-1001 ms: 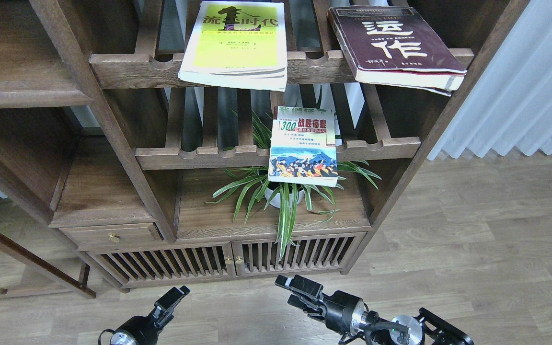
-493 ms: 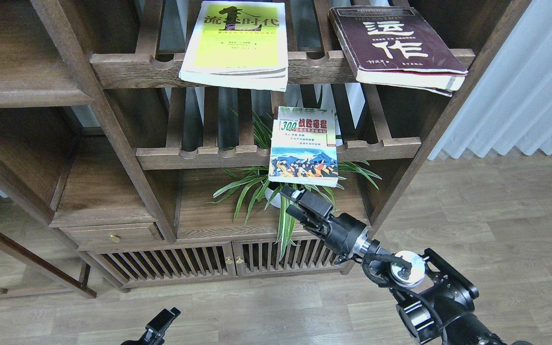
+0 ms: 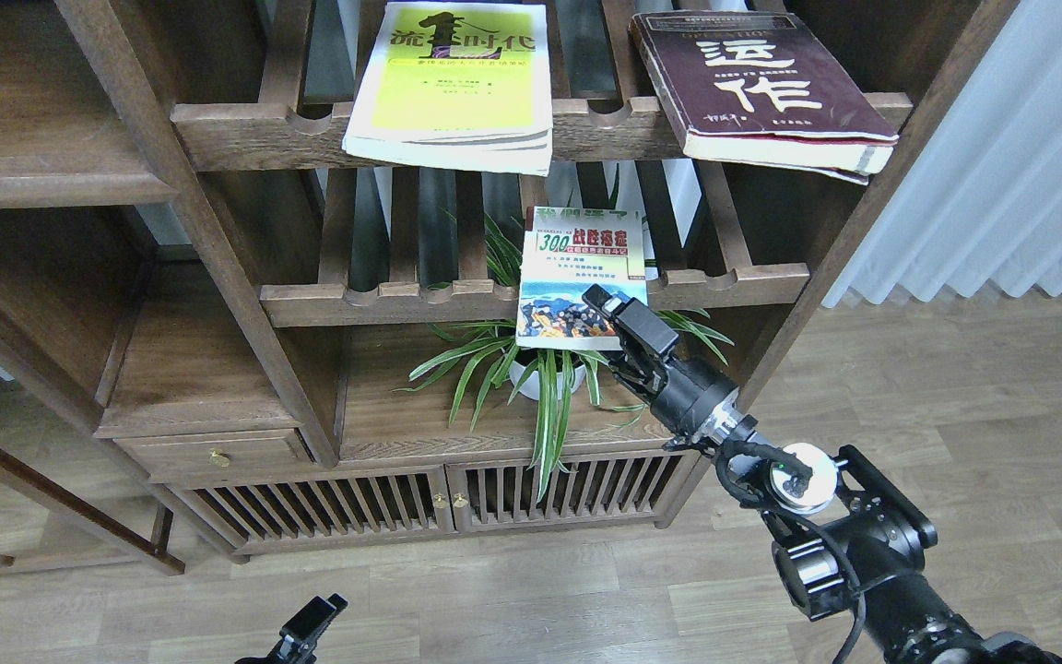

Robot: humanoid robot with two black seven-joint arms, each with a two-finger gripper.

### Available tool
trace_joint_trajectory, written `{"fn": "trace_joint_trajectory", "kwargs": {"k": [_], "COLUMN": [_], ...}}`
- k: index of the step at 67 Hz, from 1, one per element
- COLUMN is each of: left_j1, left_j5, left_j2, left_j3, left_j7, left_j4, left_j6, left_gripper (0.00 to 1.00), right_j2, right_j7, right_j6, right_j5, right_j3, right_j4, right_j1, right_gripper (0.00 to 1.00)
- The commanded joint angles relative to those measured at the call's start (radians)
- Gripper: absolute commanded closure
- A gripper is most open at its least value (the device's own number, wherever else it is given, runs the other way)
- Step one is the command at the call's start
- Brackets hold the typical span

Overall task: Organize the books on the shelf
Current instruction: 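Grasp the colourful book with the right gripper and pull it off the shelf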

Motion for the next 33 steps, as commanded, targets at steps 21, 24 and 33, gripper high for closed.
{"fn": "trace_joint_trajectory", "kwargs": {"k": [21,24,33], "left_j1": [0.000,0.000,0.000], "left_j5": [0.000,0.000,0.000], "left_j2": [0.000,0.000,0.000], "left_j3": [0.000,0.000,0.000], "left_j7": [0.000,0.000,0.000], "left_j4": [0.000,0.000,0.000], "left_j6": [0.000,0.000,0.000], "left_gripper": [0.00,0.00,0.00], "right_j2": [0.000,0.000,0.000], "right_j7": [0.002,0.002,0.011], "right_j6": [-0.097,-0.119,-0.170], "right_j5": [-0.007,-0.010,-0.010], "right_j3": [-0.016,-0.017,-0.016], "right_j4": [-0.046,-0.046,-0.056], "right_j1": [0.031,0.039,0.076], "right_gripper": [0.11,0.11,0.11]}}
